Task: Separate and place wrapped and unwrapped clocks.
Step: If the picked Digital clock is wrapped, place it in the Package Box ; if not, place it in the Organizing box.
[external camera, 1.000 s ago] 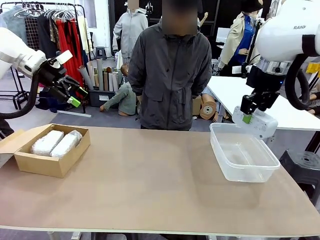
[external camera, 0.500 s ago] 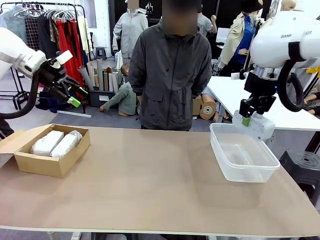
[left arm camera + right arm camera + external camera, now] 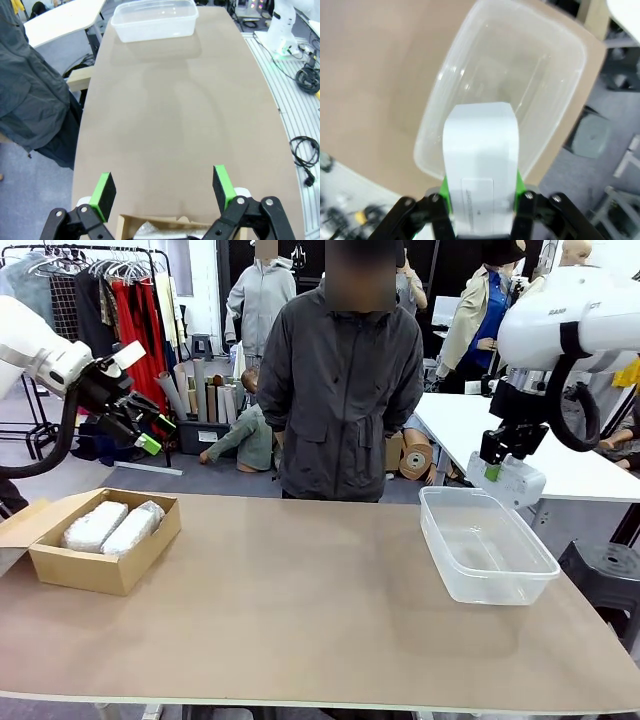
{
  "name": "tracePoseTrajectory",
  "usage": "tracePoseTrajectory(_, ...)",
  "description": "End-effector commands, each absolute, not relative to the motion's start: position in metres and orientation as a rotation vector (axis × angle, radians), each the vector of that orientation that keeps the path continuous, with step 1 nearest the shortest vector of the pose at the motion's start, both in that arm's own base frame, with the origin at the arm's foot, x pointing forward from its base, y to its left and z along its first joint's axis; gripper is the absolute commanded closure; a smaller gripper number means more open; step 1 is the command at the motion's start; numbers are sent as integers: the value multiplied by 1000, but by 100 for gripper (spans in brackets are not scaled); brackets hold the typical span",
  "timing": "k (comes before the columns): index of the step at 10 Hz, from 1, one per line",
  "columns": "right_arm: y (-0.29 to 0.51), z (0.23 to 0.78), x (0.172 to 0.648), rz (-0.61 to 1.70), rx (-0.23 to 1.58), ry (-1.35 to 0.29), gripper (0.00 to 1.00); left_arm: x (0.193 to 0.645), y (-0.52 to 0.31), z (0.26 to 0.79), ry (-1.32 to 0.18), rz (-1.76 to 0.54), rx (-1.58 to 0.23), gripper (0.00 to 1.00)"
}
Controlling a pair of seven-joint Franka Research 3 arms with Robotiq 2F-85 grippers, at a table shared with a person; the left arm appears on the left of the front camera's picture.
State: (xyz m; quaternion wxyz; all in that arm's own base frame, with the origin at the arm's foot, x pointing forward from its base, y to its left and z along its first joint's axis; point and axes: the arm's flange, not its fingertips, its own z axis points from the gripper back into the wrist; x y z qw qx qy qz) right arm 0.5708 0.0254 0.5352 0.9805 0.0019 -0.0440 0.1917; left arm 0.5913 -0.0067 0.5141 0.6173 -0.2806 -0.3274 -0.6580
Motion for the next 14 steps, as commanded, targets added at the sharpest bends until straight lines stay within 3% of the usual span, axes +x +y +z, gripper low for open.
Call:
tracePoseTrajectory(1,14,529,602,375,45,-98,100,589,-6,515,-749,-1520,-648,0)
tracePoseTrajectory(6,-2,475,643,332,50,-115,100,589,-6,515,-749,-1520,-648,0)
tracePoseTrajectory(14,10,386,629,344,-54,-143,100,589,-6,515,-749,-1520,-648,0)
